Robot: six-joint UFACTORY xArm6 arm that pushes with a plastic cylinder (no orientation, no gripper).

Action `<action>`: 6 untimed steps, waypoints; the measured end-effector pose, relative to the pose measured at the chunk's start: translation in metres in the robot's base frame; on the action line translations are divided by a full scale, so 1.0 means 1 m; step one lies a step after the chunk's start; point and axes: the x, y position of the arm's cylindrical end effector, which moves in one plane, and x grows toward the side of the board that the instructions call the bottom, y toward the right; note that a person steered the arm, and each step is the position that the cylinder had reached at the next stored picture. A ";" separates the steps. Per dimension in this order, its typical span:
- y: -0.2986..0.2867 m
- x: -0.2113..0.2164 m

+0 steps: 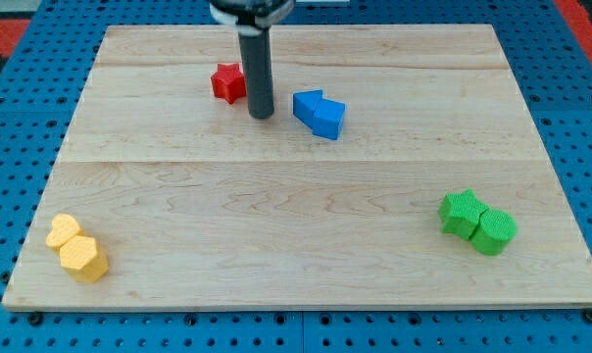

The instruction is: Move red circle along wirh red star to the left

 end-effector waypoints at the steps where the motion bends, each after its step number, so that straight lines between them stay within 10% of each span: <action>1: 0.030 -0.027; 5: -0.073 -0.074; 6: 0.003 -0.042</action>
